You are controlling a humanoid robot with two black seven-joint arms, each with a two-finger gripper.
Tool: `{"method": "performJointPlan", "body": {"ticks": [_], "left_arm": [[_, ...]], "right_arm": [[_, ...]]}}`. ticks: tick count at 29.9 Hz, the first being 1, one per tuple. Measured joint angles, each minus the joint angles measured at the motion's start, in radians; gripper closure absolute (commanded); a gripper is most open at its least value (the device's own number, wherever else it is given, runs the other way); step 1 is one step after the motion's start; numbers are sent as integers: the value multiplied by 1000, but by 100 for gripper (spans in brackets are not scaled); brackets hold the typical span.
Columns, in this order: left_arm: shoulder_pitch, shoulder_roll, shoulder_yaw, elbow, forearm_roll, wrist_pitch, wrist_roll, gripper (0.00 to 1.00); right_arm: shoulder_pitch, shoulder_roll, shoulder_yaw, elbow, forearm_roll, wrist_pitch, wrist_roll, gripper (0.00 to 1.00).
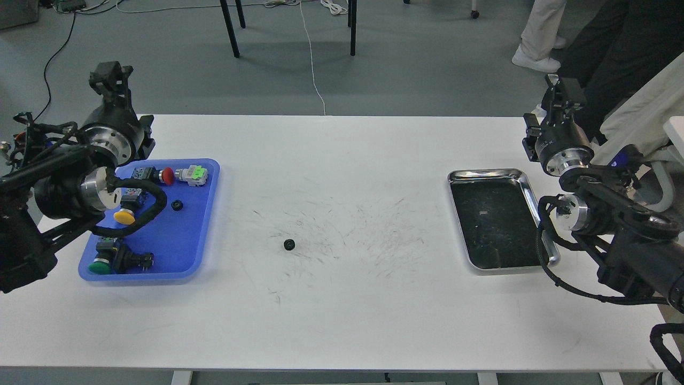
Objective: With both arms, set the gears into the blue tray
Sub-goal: 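Swing the left gripper over the blue tray toward the black gear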
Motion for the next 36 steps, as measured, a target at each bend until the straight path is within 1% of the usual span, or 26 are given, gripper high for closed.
{"method": "performJointPlan", "body": {"ticks": [5, 8, 11, 13, 17, 19, 23, 28, 31, 32, 34, 36], "left_arm": [[-128, 42, 234, -18, 117, -112, 5, 3], [-227, 48, 405, -29, 215, -184, 6, 3], [-315, 44, 552, -48, 312, -226, 4, 3], [-361, 30, 627, -56, 376, -244, 1, 3], [-407, 5, 718, -65, 530, -255, -12, 3], [-435, 5, 731, -73, 590, -251, -35, 3], [-478, 5, 750, -66, 639, -235, -106, 3], [-496, -7, 751, -38, 642, -244, -136, 3], [-496, -34, 790, -19, 644, -258, -208, 2], [-496, -43, 808, -14, 645, -258, -225, 2], [-497, -50, 834, -11, 647, -258, -239, 2], [-506, -52, 861, -14, 659, -257, -243, 2]], "right_arm": [[0, -2, 0, 0, 0, 1, 0, 6], [0, -3, 0, 0, 0, 2, 0, 6], [0, -3, -1, 0, 0, 3, 0, 6], [0, -3, -1, 0, 0, 4, 0, 6], [0, -3, -1, 1, 0, 6, 0, 6], [1, -3, -1, 1, -1, 6, 0, 6], [1, -3, -2, 0, -1, 6, 0, 6], [0, -5, -3, 0, -2, 6, 0, 6], [0, -9, -5, 1, -2, 7, 0, 5], [0, -9, -8, 1, -2, 10, 0, 5], [-1, -10, -13, 1, -3, 23, 0, 4], [-1, -10, -24, 1, -6, 35, 0, 4]]}}
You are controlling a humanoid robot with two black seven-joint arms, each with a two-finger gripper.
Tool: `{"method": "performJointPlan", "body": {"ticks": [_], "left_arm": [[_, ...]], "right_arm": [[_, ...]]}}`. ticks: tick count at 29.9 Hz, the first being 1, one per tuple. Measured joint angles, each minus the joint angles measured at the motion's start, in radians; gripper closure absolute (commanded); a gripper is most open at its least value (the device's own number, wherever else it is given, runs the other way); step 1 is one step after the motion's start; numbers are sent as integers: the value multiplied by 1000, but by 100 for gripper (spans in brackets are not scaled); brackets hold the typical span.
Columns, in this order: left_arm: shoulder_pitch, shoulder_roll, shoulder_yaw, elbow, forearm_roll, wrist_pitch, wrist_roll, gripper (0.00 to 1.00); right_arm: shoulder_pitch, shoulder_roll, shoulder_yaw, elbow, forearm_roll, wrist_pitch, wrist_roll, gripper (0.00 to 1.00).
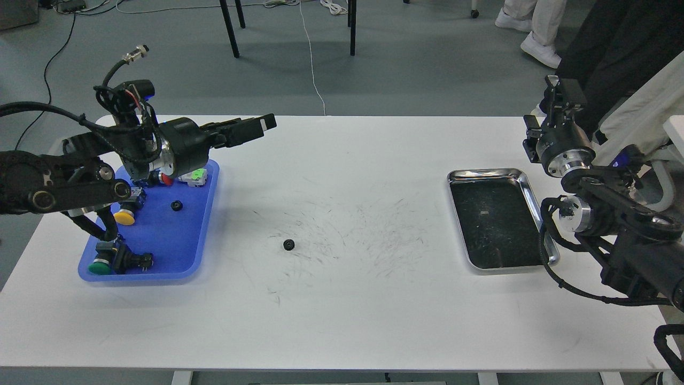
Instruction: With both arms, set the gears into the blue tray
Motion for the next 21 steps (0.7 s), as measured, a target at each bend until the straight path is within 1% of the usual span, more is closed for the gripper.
{"method": "performJointPlan", "body": {"ticks": [5, 12, 16, 21], "left_arm": [[-60, -29, 120, -23, 66, 3, -1, 4], [-88, -112, 244, -33, 264, 41, -1, 9], [-95, -166, 312, -27, 360, 97, -1, 14], [-106, -234, 377, -13, 417, 165, -1, 23]], "right_arm": [[5, -2, -73, 2, -3, 10, 0, 4], [13, -48, -122, 4, -3, 13, 0, 4], [11, -54, -125, 4, -3, 14, 0, 4], [9, -55, -126, 0, -4, 14, 1, 4]]}}
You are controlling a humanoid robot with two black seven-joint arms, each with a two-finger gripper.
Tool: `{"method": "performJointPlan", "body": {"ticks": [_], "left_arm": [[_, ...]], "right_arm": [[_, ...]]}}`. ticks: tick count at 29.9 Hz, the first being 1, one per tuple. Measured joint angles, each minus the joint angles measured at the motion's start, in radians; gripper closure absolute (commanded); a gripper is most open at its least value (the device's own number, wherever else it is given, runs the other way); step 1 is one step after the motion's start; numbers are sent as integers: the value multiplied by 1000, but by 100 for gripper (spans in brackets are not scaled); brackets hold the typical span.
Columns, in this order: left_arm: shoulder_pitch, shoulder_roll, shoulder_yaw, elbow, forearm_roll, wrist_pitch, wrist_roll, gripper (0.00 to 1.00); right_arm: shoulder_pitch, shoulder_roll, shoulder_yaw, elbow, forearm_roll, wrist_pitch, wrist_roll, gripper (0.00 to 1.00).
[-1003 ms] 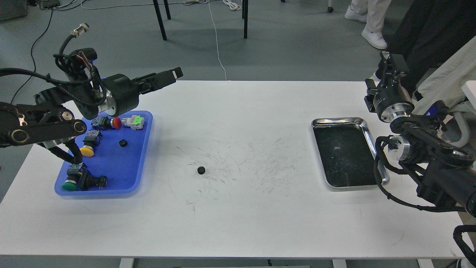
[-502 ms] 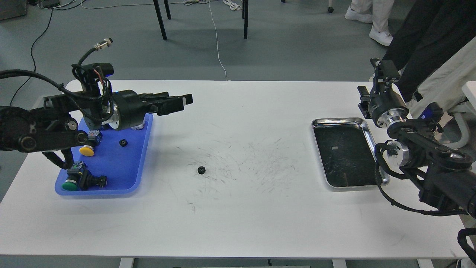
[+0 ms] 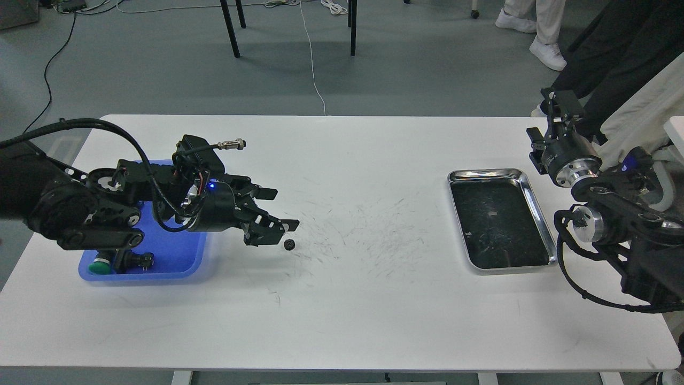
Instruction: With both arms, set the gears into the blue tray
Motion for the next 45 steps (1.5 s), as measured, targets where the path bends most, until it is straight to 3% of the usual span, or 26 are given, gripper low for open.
{"method": "performJointPlan", "body": {"ticks": [4, 8, 18, 38, 45], "left_arm": [[-2, -71, 54, 34, 15, 13, 0, 31], [3, -121, 82, 71, 26, 29, 0, 46], [80, -196, 102, 171, 26, 30, 0, 46], [227, -204, 98, 307, 24, 34, 0, 46], [236, -204, 99, 327, 24, 35, 0, 57]], "right_arm": [[2, 0, 0, -4, -2, 0, 0, 4], [4, 0, 0, -3, -2, 0, 0, 4], [-1, 0, 0, -1, -2, 0, 0, 4], [-1, -1, 0, 1, -18, 1, 0, 4], [-2, -1, -1, -1, -19, 1, -1, 4]]}}
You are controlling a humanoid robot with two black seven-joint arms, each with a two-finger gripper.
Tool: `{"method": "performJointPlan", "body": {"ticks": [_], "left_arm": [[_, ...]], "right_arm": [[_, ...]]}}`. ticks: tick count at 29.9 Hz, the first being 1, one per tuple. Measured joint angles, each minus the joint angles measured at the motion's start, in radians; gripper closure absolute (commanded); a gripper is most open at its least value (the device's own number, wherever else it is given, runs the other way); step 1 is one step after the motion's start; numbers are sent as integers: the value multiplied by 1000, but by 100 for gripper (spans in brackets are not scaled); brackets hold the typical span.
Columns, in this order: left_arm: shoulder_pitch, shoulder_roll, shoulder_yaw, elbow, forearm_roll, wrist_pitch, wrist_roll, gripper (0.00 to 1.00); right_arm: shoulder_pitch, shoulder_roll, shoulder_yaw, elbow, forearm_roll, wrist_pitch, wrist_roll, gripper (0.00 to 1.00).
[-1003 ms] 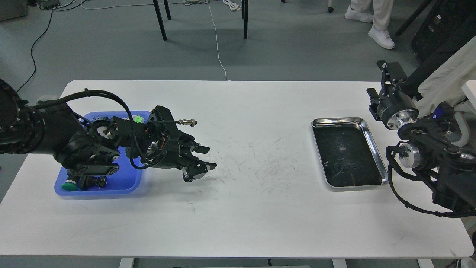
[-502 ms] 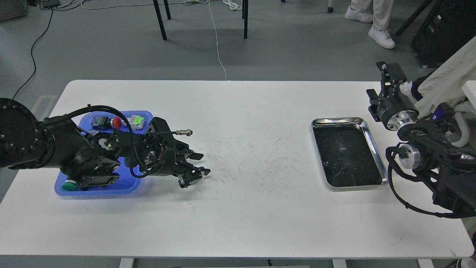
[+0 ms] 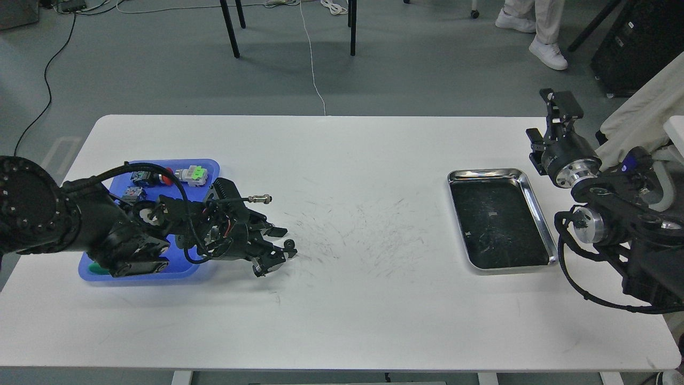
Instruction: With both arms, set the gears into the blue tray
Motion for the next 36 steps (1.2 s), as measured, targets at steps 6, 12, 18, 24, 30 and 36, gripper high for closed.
{"method": "performJointPlan", "body": {"ticks": [6, 12, 18, 24, 30, 36], "left_arm": [[3, 0, -2, 15, 0, 0, 0, 64], [3, -4, 0, 16, 0, 0, 0, 69], [0, -7, -7, 9, 1, 2, 0, 74], [3, -19, -11, 12, -5, 11, 0, 76], [5, -25, -11, 13, -7, 14, 0, 80], [2, 2, -11, 4, -9, 18, 0, 84]], "right_arm": [[-4, 0, 0, 0, -1, 0, 0, 4], [-6, 0, -1, -3, -18, 0, 0, 4], [-7, 0, -1, -7, -21, 0, 0, 4], [-8, 0, -1, -7, -21, 0, 0, 4], [-7, 1, -20, -5, -21, 0, 0, 4], [-4, 1, -41, -5, -21, -1, 1, 4]]}}
